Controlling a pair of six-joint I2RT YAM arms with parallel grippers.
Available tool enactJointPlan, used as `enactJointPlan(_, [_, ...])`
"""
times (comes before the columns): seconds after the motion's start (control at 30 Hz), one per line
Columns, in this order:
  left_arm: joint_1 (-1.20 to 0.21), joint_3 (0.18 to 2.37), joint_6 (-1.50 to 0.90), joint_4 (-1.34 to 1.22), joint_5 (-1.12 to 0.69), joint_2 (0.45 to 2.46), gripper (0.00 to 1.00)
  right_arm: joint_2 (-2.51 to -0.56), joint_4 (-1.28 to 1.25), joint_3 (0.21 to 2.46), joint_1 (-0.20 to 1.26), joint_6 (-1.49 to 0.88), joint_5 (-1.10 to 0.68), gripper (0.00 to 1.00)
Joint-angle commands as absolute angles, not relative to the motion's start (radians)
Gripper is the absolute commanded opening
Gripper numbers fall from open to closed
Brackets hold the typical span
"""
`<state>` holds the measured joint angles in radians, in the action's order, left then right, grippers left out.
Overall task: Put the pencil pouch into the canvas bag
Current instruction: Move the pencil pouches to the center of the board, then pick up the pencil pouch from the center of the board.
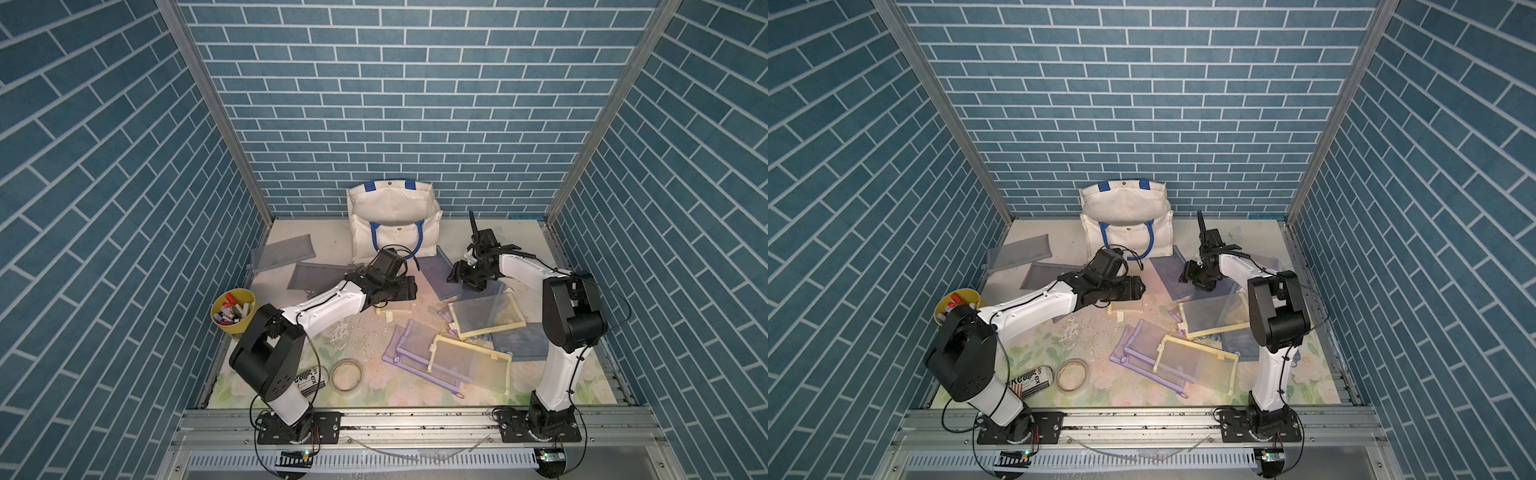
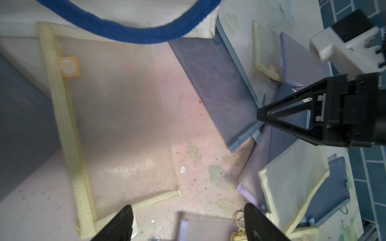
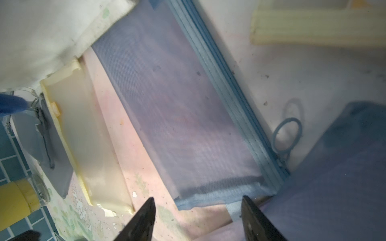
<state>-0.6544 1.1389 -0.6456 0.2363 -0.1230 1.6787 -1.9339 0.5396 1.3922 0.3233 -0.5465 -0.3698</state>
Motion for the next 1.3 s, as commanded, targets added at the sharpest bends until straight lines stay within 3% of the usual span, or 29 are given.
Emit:
enactJointPlan(0.0, [-0.667,1.205,-0.739,0.145,-0.140,1.758,0.83,-1.959,0.566,1.501,0.294,-0.526,-0.369,0.65])
enactJointPlan(0.5, [-0.687,1.454,-0.918,0.071,-0.144,2.110,0.76,-2.277,0.593,1.798,0.193,-0.481,-0.433,0.63])
enactJointPlan(0.9, [-0.709,1.498,-1.010,-0.033,-0.131,2.229,0.71,-2.253,0.545,1.716,0.206,-0.494,-0.523,0.59])
enactJointPlan(1.1, [-0.728,1.511,-1.073,-0.093,-0.099,2.261,0.66,-2.231,0.493,1.622,0.210,-0.535,-0.573,0.43])
enactJointPlan(1.27, [-0.730,1.517,-1.096,-0.169,-0.081,2.283,0.60,-2.210,0.479,1.579,0.215,-0.538,-0.581,0.41])
